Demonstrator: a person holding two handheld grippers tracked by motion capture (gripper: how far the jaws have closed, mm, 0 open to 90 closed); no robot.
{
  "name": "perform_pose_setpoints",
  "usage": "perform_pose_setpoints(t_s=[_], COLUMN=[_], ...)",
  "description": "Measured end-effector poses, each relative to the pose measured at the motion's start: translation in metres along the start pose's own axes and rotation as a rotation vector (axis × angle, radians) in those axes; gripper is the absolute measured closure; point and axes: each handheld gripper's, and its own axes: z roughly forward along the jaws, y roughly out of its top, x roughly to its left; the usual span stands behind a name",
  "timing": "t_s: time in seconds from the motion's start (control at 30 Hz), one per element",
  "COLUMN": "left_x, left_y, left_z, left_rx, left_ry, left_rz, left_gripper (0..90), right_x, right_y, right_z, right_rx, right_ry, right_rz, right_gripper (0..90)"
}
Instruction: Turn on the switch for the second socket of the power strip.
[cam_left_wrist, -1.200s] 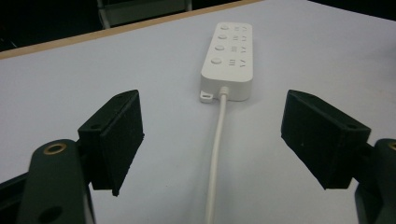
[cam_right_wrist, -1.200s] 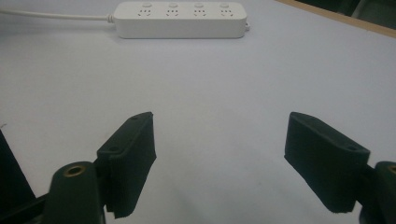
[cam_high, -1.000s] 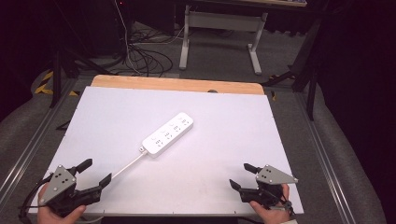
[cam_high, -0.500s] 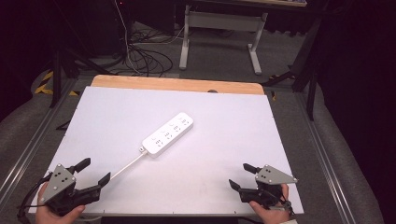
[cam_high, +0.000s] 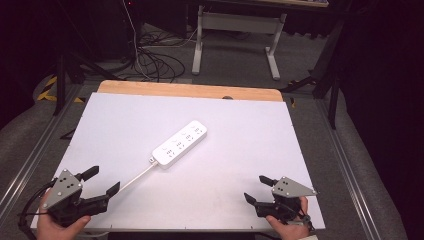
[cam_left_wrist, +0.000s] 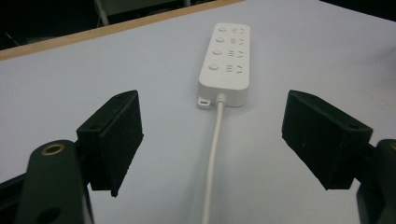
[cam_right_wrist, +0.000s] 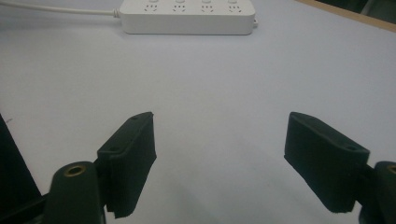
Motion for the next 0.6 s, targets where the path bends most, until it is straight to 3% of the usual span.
perform_pose_setpoints(t_s=[0.37,0.5,0.6], left_x=[-0.002,-0.004,-0.006], left_y=[0.024,0.033,0.037], left_z=[0.007,0.017,0.019], left_rx=[0.007,0.035,0.034], left_ry=[-0.033,-0.067,-0.075], left_rz=[0.019,-0.010,-0.005], left_gripper=[22.9,22.9,22.9], right_x=[0.000,0.001,0.001], right_y=[0.000,0.000,0.000], right_z=[0.000,0.000,0.000], right_rx=[0.001,0.000,0.002], right_ry=[0.003,0.005,0.007], right_rz=[-0.001,-0.001,-0.004], right_gripper=[25.2,25.2,25.2])
